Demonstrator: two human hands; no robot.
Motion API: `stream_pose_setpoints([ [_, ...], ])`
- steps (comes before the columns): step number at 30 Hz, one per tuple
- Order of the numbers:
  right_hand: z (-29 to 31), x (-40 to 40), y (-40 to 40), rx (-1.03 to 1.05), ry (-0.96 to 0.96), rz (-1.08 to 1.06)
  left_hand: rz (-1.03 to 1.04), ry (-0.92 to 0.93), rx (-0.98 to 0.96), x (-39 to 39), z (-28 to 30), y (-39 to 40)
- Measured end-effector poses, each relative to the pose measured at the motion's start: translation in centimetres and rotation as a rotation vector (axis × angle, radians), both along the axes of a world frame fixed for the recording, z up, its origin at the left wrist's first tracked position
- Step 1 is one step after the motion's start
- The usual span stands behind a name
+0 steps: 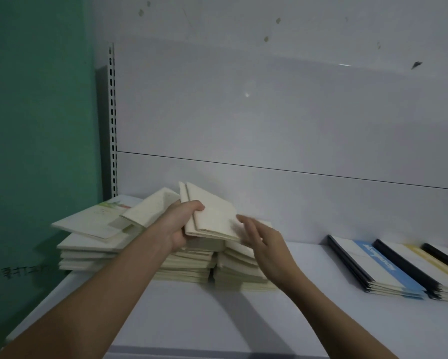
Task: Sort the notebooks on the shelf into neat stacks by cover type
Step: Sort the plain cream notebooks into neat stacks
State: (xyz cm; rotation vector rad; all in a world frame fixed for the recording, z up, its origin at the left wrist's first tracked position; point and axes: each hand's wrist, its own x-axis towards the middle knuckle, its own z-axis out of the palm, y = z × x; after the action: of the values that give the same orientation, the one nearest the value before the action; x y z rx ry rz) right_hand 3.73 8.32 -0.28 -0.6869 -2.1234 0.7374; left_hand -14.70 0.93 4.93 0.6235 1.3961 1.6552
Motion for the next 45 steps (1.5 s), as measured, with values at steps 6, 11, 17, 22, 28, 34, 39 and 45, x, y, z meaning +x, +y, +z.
stream_pose_setpoints([
  [6,-1.2,2.0,2.5,-0.025,-0.384,-0.105,0.092,-0.011,0.099,-0.9,0.3,0.0],
  [11,-2.3,1.7,2.2,0.009,-0.587,0.012,0.096,0.01,0.079,-1.1,0.1,-0.4],
  [17,-1.6,2.8,1.6,0.129,-0.605,-0.049,0.101,-0.01,0.065,-1.6,0.5,-0.7],
  [22,-2.0,4.5,1.8,0.187,-0.561,-0.079,0.138,-0.031,0.082,-1.4,0.2,-0.3],
  [28,-1.2,5.4,2.5,0.071,0.003,-0.358,0.134,-0.102,0.114,-1.2,0.0,-0.4],
  [34,1.6,4.6,0.8,0.042,0.371,-0.408,0.023,-0.049,0.05,0.7,-0.7,-0.7],
  [39,1.1,3.4,-1.0,0.283,0.209,-0.287,-0.063,-0.016,0.077,3.3,-1.2,0.4],
  [45,-0.8,3.9,-1.5,0.473,-0.057,-0.101,-0.067,-0.032,0.16,5.4,-1.7,1.8],
])
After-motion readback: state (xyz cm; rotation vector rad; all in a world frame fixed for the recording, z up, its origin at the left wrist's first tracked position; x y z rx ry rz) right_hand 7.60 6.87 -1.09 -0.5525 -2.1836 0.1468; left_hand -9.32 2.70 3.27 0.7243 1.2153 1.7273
